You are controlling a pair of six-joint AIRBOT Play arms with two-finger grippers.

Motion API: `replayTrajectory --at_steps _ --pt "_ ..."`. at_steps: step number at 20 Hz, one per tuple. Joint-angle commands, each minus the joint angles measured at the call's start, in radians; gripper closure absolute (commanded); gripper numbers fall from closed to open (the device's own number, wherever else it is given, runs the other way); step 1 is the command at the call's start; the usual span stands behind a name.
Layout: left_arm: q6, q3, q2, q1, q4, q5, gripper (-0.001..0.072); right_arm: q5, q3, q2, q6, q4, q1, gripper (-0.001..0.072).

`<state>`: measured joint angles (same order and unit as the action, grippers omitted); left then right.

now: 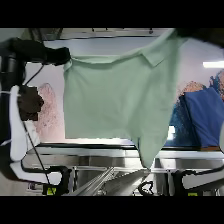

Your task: Fold the shirts.

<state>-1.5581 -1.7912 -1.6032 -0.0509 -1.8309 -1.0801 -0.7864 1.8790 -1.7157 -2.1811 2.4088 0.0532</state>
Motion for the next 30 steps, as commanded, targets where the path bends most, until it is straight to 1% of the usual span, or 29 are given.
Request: replayTrajectory --at_steps 1,3,5,6,8,10,12,13,14,17,21,23,26,27,28,29,30 --pt "-0.031 0.007 -0.238 0.034 -0.005 0.153 0.0693 0.097 -0.001 -0.277 0.049 0.051 -0.01 0.0697" --pt "-0.032 -0.015 -0.323 0.053 -0.005 0.212 0.0692 0.192 0.0 -0.357 0.112 0.068 -0.009 0.0697" --pt "-0.032 -0.111 -0.409 0.069 -0.005 0.187 0.0692 0.246 0.005 -0.393 0.164 0.068 -0.003 0.0698" --pt "-0.032 -0.173 -0.446 0.074 -0.003 0.15 0.0692 0.243 0.016 -0.397 0.17 0.068 0.003 0.0698" --pt "-0.041 -0.283 -0.492 0.075 0.0 0.103 0.0692 0.18 0.045 -0.391 0.169 0.062 0.02 0.0698" --pt "-0.042 -0.296 -0.496 0.076 0.007 0.122 0.0692 0.081 0.051 -0.375 0.173 0.013 0.039 0.0698" --pt "-0.05 -0.247 -0.497 0.082 0.008 0.142 0.0692 -0.007 0.044 -0.375 0.29 -0.129 0.045 0.0698" --pt "-0.05 -0.216 -0.497 0.087 0.008 0.156 0.0692 -0.038 0.036 -0.375 0.328 -0.187 0.045 0.0698" --pt "-0.051 -0.189 -0.498 0.093 0.008 0.17 0.0692 -0.067 0.025 -0.375 0.335 -0.207 0.041 0.0698" --pt "-0.117 -0.147 -0.498 0.091 0.006 0.211 0.0692 -0.076 0.01 -0.384 0.335 -0.21 0.02 0.0698" --pt "-0.129 -0.142 -0.499 0.068 0.006 0.28 0.0692 -0.045 0.01 -0.416 0.354 -0.206 0.0 0.0697" --pt "-0.141 -0.141 -0.5 0.063 0.007 0.291 0.0692 -0.04 0.01 -0.416 0.352 -0.177 -0.001 0.0697" --pt "-0.144 -0.142 -0.499 0.052 0.006 0.272 0.0691 -0.029 0.01 -0.415 0.332 -0.084 -0.001 0.0696" --pt "-0.144 -0.143 -0.499 0.051 0.006 0.264 0.0549 -0.029 0.01 -0.412 0.314 -0.053 -0.002 0.0691" --pt "-0.144 -0.154 -0.5 0.048 0.006 0.246 0.023 -0.03 0.011 -0.404 0.307 -0.04 -0.002 0.0586" --pt "-0.143 -0.175 -0.499 0.048 0.006 0.216 0.0013 -0.041 0.011 -0.388 0.307 -0.05 0.001 0.033" --pt "-0.144 -0.212 -0.499 0.048 0.008 0.163 0.0012 -0.071 0.018 -0.364 0.309 -0.083 0.011 0.0311"
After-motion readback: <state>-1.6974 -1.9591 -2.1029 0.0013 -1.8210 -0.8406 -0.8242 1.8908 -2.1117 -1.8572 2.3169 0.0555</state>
